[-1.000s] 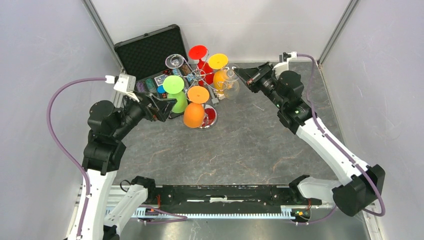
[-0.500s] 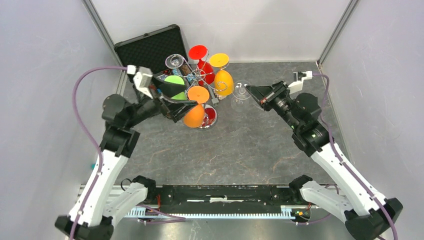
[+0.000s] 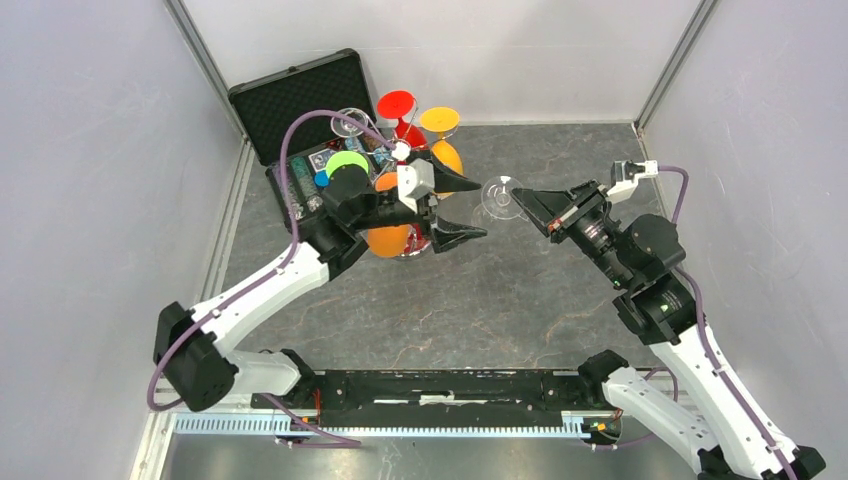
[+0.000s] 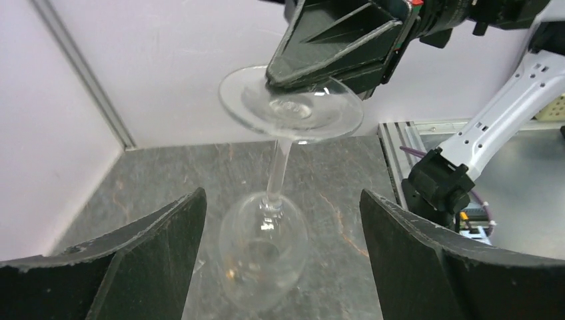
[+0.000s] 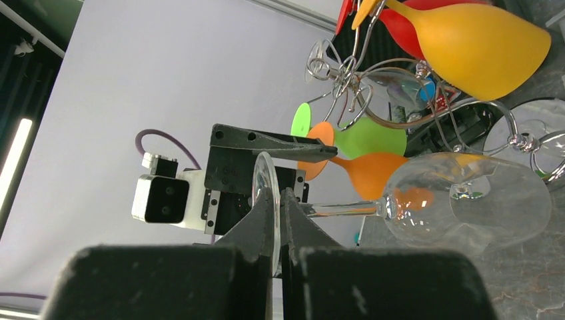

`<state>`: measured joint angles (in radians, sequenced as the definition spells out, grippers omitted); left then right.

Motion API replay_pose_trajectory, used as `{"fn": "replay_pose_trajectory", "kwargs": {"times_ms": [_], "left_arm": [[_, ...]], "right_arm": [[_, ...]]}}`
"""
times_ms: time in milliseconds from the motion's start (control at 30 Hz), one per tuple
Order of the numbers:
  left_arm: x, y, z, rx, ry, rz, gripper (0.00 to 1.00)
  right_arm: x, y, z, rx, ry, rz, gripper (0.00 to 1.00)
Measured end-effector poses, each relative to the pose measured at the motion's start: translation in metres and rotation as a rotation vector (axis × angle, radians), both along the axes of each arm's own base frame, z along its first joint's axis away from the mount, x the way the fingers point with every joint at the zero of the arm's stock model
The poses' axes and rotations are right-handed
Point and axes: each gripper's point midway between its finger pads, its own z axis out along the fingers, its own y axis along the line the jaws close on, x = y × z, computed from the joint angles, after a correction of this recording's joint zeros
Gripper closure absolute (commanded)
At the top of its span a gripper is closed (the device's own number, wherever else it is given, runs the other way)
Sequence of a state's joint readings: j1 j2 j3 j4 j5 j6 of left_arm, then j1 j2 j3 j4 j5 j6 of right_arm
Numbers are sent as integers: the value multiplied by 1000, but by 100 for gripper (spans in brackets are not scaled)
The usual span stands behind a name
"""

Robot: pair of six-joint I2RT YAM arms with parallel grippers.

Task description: Take the wine glass off the wine glass rack

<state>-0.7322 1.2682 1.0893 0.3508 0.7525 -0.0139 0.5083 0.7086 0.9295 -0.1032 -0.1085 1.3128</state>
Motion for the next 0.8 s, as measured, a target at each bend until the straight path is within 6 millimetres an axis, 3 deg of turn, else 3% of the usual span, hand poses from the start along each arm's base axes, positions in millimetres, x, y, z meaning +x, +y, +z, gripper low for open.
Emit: {"fn": "replay_pose_trajectory", "kwargs": {"times_ms": [167,367,600,733,800], "left_arm": [[-1,-23,0,-42,-105,-70,25],[0,-42,-6,-71,-100,-120,55],[-6,-46,-3,-99,-61,-154,77],[-10,-48,-3,-96,-50,-169,85],[-10,-48,-3,-96,-49,-169,98]], "right_arm": [[-6,0,0,15,11,17,100],[-12,0,-1,36,16,37,100],[-12,5,-13,38,45,64,100],[-11,8,-10,49,35,79,100],[-10,8,-9,52,34,80,100]]}}
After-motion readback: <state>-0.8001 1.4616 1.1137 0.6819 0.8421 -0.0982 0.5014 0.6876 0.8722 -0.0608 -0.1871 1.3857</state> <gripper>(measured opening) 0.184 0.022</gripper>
